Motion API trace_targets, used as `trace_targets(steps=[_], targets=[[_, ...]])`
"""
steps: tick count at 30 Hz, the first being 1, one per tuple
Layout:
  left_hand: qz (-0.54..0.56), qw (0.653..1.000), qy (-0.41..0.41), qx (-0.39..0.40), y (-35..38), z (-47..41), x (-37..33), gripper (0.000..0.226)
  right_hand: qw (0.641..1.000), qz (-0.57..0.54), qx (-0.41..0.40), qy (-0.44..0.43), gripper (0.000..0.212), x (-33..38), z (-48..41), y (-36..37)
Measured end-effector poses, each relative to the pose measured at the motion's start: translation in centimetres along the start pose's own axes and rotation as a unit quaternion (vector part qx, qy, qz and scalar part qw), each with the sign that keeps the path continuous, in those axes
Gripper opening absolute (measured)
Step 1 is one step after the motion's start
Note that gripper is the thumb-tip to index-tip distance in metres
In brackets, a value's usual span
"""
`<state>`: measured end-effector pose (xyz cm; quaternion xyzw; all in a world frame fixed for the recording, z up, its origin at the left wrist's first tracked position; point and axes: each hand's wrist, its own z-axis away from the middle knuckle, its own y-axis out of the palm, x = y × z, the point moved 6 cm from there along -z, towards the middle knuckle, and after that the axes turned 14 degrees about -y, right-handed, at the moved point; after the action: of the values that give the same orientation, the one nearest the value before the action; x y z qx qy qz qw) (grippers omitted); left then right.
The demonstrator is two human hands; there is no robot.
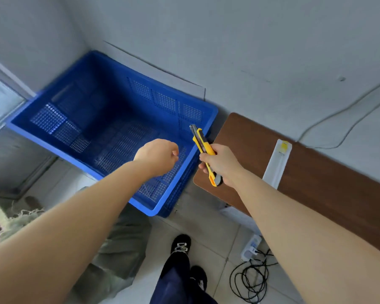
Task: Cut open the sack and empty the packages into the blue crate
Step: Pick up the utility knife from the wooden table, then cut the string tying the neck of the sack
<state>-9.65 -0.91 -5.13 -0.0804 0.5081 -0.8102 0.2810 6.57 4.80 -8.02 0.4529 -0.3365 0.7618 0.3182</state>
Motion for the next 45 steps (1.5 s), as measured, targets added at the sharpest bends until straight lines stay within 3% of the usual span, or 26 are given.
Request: trace_targets(steps=[4, 11, 21, 32, 36, 45], targets=[[0.023, 0.999, -0.047, -0.014, 0.1, 3.2, 4.2, 0.020, 0.996, 0.035, 0.079, -0.033, 0.022, 1.5, 1.7, 4.4], [0.046, 0.991, -0.121, -0.037, 0.7, 8.1, 11.2, 0.020, 0.981, 0.076, 0.146, -0.106, 0.019, 3.4, 4.4, 11.3], [0.056, 0.980, -0.181, -0.063, 2.0, 13.4, 20.0, 0.024, 0.969, 0.061, 0.225, -0.086, 0.029, 3.8, 7.9, 19.6], [0.068, 0.972, -0.221, -0.038, 4.3, 16.3, 31.4, 0.038, 0.974, 0.026, 0.224, -0.037, 0.021, 3.0, 10.8, 29.2], [0.078, 0.973, -0.217, -0.023, 5.9, 17.0, 35.3, 0.038, 0.978, 0.016, 0.207, -0.006, 0.031, 2.5, 11.6, 32.5], [0.074, 0.983, -0.166, 0.011, 8.2, 16.4, 39.7, 0.038, 0.986, 0.018, 0.162, 0.032, 0.028, 1.7, 12.3, 38.2]])
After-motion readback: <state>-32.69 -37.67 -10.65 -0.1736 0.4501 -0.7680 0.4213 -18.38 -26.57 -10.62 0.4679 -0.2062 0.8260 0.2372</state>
